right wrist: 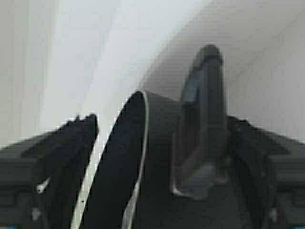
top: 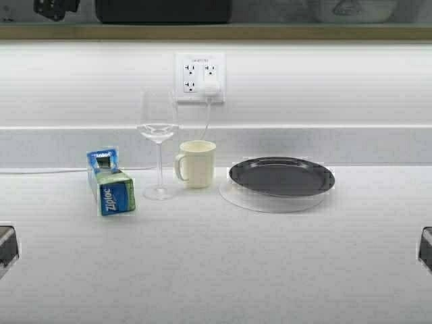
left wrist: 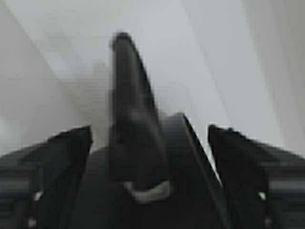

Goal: Open the cabinet, put the pot inside, then close it

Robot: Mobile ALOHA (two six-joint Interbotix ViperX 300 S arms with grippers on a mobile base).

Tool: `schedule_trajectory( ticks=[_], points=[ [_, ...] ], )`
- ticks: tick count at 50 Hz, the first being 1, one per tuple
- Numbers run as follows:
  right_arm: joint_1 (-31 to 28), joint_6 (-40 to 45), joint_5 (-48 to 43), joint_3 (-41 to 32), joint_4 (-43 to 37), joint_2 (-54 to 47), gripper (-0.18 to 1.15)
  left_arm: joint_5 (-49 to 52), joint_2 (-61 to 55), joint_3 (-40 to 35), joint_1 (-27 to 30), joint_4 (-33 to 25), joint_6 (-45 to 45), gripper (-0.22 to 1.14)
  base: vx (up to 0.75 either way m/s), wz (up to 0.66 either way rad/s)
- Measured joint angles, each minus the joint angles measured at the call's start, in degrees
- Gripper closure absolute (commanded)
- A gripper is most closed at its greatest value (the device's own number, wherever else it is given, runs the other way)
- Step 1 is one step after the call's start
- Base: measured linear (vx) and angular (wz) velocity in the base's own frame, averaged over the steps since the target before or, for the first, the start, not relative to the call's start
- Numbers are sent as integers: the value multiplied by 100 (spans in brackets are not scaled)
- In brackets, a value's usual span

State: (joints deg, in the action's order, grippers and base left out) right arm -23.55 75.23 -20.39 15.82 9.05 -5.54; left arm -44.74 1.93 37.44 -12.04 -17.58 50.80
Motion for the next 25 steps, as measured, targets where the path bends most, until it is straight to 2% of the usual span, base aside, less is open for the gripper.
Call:
schedule_trajectory(
  ticks=[25],
  points=[
    [35, -141, 35, 729, -149, 668, -2, -281, 677, 615, 18, -79, 105, -9, 0, 0]
  ],
)
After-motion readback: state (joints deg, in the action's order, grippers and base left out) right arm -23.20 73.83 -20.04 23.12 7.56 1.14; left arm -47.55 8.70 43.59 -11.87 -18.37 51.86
